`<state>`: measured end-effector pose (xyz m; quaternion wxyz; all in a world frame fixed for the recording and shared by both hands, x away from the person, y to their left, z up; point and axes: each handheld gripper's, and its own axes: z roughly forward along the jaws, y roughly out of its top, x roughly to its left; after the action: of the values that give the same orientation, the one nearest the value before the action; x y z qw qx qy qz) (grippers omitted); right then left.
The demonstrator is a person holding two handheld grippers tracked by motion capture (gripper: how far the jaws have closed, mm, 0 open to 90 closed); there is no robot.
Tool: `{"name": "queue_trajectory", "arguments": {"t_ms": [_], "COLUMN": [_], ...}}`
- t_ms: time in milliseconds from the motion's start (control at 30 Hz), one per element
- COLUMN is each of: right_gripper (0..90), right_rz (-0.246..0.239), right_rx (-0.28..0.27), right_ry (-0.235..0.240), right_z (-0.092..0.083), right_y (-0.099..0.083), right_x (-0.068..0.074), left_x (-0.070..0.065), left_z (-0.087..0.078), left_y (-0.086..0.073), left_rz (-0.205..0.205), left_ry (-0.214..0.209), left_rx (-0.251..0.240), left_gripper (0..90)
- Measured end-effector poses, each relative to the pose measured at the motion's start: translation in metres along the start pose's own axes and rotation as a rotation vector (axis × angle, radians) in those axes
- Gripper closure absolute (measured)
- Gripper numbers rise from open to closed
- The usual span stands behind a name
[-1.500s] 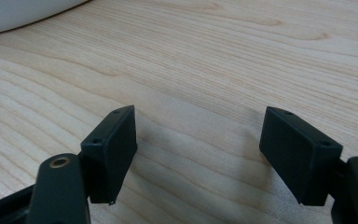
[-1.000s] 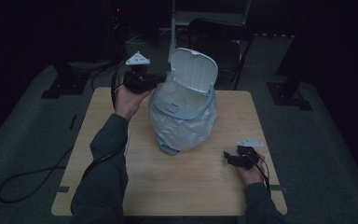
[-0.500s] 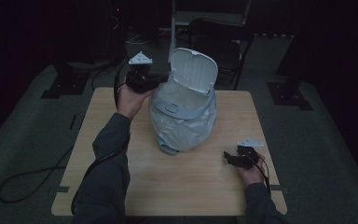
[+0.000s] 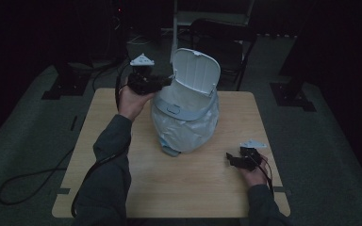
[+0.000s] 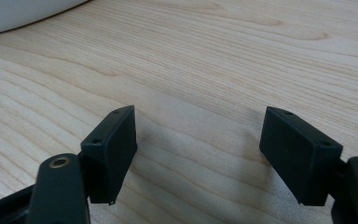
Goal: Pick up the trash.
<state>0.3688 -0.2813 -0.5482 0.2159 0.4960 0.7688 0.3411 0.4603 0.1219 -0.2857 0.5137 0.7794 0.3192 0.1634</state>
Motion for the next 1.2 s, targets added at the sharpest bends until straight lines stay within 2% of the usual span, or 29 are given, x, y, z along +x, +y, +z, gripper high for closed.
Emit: {"name": "queue_trajectory", "arguments": {"t_ms": [233, 433, 800, 1200], "right_gripper": [26.3, 26.3, 26.3, 26.3], "right_rz": [0.0, 0.0, 0.0, 0.0], "right_rx": [0.0, 0.0, 0.0, 0.0], "right_ry": [0.0, 0.0, 0.0, 0.0], "right_z": [0.0, 0.0, 0.0, 0.0], "right_y": [0.0, 0.0, 0.0, 0.0], "right_x": [0.0, 0.0, 0.0, 0.0], "left_x": [0.004, 0.011, 0.022, 0.029], "left_z": [-0.009, -0.019, -0.055, -0.071], "left_y": [-0.008, -0.018, -0.047, -0.08], "left_rz": [-0.01, -0.019, -0.07, -0.131], "left_ry": [0.002, 0.022, 0.067, 0.081], "left_rx": [0.0, 0.01, 0.013, 0.018], "left_gripper": [71.4, 70.3, 65.3, 62.8]}}
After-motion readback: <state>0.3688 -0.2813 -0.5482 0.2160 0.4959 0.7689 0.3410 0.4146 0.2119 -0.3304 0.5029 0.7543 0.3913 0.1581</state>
